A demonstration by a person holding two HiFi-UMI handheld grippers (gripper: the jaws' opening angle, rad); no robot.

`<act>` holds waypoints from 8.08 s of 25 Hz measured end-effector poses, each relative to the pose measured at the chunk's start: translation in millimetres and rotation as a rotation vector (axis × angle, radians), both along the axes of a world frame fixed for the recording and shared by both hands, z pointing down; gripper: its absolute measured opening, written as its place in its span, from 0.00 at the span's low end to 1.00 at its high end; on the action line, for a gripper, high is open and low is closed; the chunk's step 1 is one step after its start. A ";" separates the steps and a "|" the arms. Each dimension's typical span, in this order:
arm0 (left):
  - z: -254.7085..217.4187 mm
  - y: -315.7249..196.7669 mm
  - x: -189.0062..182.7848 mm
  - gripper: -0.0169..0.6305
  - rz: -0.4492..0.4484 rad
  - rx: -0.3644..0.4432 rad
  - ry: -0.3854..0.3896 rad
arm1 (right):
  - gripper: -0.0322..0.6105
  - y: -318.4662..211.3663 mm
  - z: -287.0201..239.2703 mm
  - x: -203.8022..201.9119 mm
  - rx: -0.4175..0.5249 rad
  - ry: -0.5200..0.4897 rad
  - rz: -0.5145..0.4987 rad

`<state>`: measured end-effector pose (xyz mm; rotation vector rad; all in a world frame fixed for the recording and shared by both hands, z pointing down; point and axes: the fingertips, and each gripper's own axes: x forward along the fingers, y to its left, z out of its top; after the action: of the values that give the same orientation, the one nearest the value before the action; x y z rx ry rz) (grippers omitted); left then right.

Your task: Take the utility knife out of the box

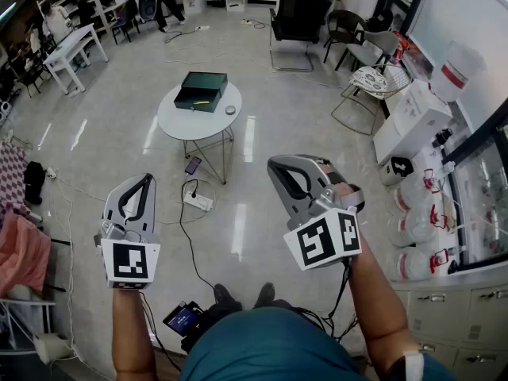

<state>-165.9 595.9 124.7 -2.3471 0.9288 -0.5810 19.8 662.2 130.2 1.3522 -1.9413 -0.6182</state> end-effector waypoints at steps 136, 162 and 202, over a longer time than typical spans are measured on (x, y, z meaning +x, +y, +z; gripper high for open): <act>75.3 -688.6 99.4 0.05 0.113 -0.196 -0.025 | 0.11 -703.4 41.3 93.6 -0.126 -0.193 0.102; 117.5 -814.3 68.6 0.05 -0.170 -0.275 0.029 | 0.11 -891.7 99.6 86.8 -0.253 -0.196 -0.156; 267.6 -853.3 40.9 0.05 -0.325 -0.483 0.047 | 0.11 -984.9 318.1 51.2 -0.573 -0.146 -0.280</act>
<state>-125.0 -257.4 392.3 -2.6506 1.3263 -0.9743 70.9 -322.7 448.3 0.7921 -2.2169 -0.0630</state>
